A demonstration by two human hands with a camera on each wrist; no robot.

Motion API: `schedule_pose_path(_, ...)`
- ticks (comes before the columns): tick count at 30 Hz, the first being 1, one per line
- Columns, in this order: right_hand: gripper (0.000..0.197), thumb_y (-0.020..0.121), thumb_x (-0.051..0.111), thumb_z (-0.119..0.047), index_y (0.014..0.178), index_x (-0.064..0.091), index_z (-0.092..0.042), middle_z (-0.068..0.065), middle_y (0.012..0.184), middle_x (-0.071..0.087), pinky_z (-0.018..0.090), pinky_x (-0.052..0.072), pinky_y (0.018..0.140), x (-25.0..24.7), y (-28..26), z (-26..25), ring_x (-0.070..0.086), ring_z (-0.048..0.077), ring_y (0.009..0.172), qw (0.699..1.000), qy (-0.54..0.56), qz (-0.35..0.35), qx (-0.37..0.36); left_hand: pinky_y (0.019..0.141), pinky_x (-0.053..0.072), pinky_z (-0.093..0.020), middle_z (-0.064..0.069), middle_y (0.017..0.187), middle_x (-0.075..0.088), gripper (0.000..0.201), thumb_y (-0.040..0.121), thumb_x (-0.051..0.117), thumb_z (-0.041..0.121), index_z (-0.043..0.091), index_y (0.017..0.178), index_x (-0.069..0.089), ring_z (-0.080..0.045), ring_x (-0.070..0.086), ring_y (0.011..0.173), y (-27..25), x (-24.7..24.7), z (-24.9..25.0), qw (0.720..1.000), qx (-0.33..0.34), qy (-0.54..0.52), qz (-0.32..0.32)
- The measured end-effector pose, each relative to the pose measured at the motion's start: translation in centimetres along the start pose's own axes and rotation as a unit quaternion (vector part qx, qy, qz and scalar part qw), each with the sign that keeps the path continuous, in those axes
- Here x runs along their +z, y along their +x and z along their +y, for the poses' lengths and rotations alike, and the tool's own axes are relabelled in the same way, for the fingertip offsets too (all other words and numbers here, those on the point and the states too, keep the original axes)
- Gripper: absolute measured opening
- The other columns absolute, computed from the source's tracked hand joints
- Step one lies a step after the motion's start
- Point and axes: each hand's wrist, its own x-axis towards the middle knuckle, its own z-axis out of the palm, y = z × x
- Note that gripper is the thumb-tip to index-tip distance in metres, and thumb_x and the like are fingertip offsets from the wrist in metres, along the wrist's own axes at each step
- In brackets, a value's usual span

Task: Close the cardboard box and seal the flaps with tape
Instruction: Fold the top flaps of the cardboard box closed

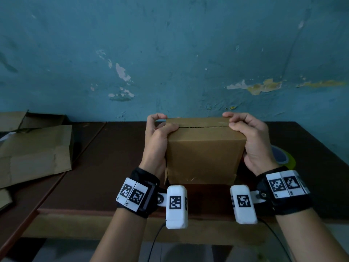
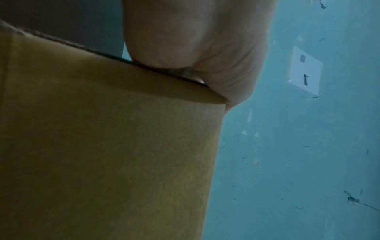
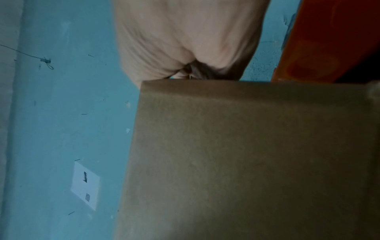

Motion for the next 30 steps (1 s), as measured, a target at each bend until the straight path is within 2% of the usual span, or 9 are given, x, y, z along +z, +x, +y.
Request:
schedule_pose_path(3,0.020,0.086,0.057,0.009,0.080,0.062,-0.010,0.015,0.116,0.073,0.041,0.050,0.095,0.0,0.1,-0.1,0.067,0.020,0.109,1.000,0.003,-0.009,0.004,0.069,0.049,-0.030,-0.009,0.111,0.063,0.035,0.093,0.063,0.009,0.020,0.126,0.063,-0.020,0.061,0.089,-0.1,0.1,0.1,1.000,-0.025,0.000,-0.013)
schedule_pose_path(6,0.019,0.088,0.056,0.007,0.082,0.062,-0.009,0.013,0.116,0.073,0.039,0.050,0.095,-0.1,0.0,-0.1,0.067,0.019,0.110,1.000,-0.003,-0.017,0.000,0.073,0.051,-0.031,-0.016,0.126,0.065,0.031,0.092,0.063,0.013,0.019,0.121,0.071,-0.023,0.063,0.096,-0.1,0.0,0.2,0.999,-0.032,0.001,-0.035)
schedule_pose_path(9,0.013,0.094,0.054,0.002,0.089,0.063,-0.006,0.013,0.121,0.072,0.031,0.050,0.092,-0.3,-0.3,0.2,0.067,0.017,0.113,1.000,0.001,-0.027,-0.009,0.069,0.053,-0.029,-0.012,0.115,0.067,0.028,0.094,0.061,0.011,0.014,0.120,0.070,-0.021,0.063,0.090,-0.2,0.0,0.3,0.999,-0.035,-0.001,-0.036)
schedule_pose_path(15,0.018,0.101,0.046,-0.009,0.103,0.063,-0.006,0.020,0.123,0.069,0.034,0.053,0.095,-1.3,-0.1,0.4,0.066,0.028,0.117,0.999,0.010,-0.014,-0.028,0.064,0.053,-0.028,-0.008,0.109,0.067,0.026,0.094,0.062,0.009,0.012,0.119,0.069,-0.020,0.064,0.086,0.2,-0.2,0.2,0.998,-0.033,0.008,-0.046)
schedule_pose_path(20,0.019,0.103,0.045,-0.008,0.108,0.062,-0.011,0.011,0.114,0.069,0.030,0.054,0.096,-3.3,0.4,-0.5,0.068,0.017,0.108,0.991,-0.116,0.036,-0.065,0.061,0.054,-0.026,-0.008,0.107,0.067,0.027,0.094,0.062,0.009,0.012,0.119,0.070,-0.018,0.064,0.083,0.3,-0.3,0.1,0.998,-0.034,0.006,-0.050)
schedule_pose_path(22,0.015,0.101,0.050,-0.007,0.111,0.062,-0.011,0.004,0.111,0.069,0.025,0.054,0.094,-4.3,0.7,-0.9,0.067,0.010,0.103,0.977,-0.196,0.062,-0.062,0.060,0.053,-0.027,-0.008,0.106,0.068,0.027,0.093,0.063,0.010,0.012,0.119,0.070,-0.019,0.064,0.082,0.3,-0.2,0.1,0.998,-0.035,0.003,-0.048)
schedule_pose_path(25,0.012,0.098,0.060,-0.014,0.109,0.062,-0.017,0.001,0.107,0.066,0.023,0.049,0.083,-6.1,1.1,-0.9,0.061,0.010,0.097,0.935,-0.341,0.095,-0.029,0.060,0.054,-0.027,-0.008,0.105,0.068,0.027,0.093,0.063,0.010,0.012,0.120,0.069,-0.019,0.064,0.082,0.3,-0.2,0.1,0.998,-0.036,0.001,-0.046)
schedule_pose_path(27,0.012,0.098,0.061,-0.016,0.110,0.064,-0.016,-0.001,0.105,0.062,0.024,0.043,0.077,-6.9,1.3,-0.8,0.058,0.014,0.097,0.897,-0.433,0.086,0.005,0.061,0.053,-0.028,-0.008,0.106,0.067,0.025,0.094,0.063,0.010,0.013,0.118,0.070,-0.020,0.064,0.083,0.3,-0.2,0.1,0.998,-0.036,0.001,-0.048)
schedule_pose_path(30,0.019,0.098,0.063,-0.022,0.115,0.064,-0.013,-0.002,0.104,0.058,0.031,0.040,0.080,-7.3,1.3,-0.8,0.054,0.014,0.098,0.849,-0.523,0.044,0.068,0.060,0.053,-0.027,-0.008,0.107,0.066,0.025,0.094,0.062,0.010,0.013,0.118,0.069,-0.019,0.063,0.083,0.3,-0.2,0.1,0.998,-0.037,0.001,-0.050)
